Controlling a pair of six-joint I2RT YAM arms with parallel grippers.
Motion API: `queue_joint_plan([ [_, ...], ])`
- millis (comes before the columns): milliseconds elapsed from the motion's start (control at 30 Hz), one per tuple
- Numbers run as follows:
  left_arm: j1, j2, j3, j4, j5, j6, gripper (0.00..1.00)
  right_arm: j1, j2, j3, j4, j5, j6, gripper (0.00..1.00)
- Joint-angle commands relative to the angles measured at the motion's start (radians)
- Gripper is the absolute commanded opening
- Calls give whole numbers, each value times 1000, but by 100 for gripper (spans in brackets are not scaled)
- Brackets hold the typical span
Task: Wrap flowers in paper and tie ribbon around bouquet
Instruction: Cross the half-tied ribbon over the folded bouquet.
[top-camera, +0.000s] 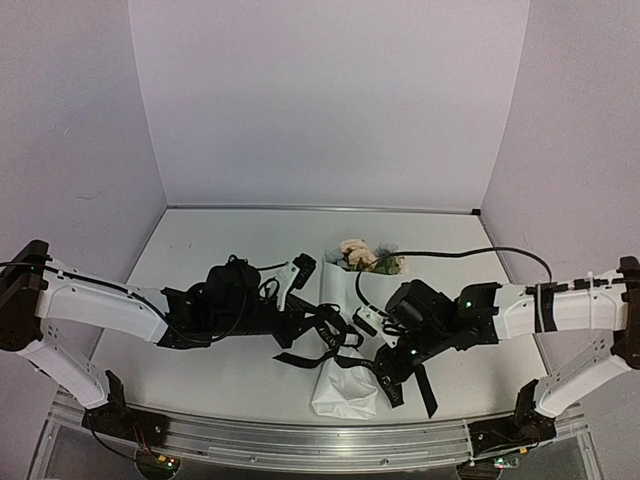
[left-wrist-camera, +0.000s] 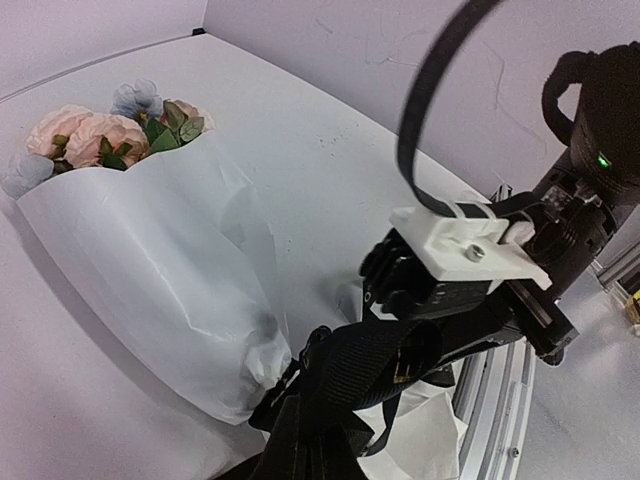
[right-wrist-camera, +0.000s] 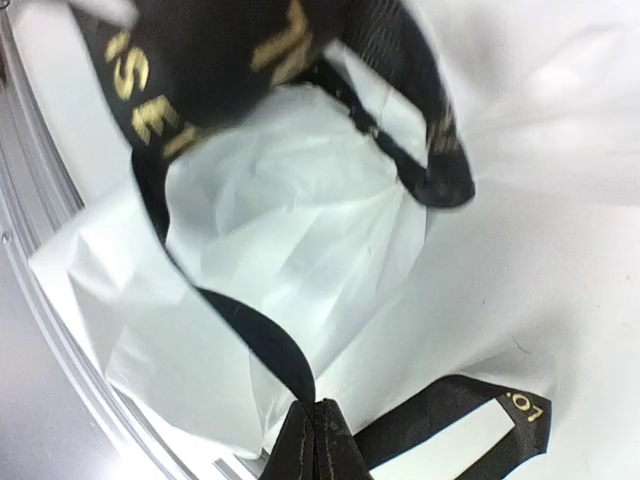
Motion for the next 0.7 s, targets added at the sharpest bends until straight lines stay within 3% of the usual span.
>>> queue_joint_plan([
  [0, 2, -22, 5, 3, 63, 7, 0, -33, 69, 101, 14, 3, 79, 0],
  [400, 1, -24, 31, -20, 129, 13, 0, -111, 194, 173, 133, -71, 294, 0],
  [667, -27, 1, 90, -99, 212, 52, 0, -120, 219, 167, 195, -44, 340, 0],
])
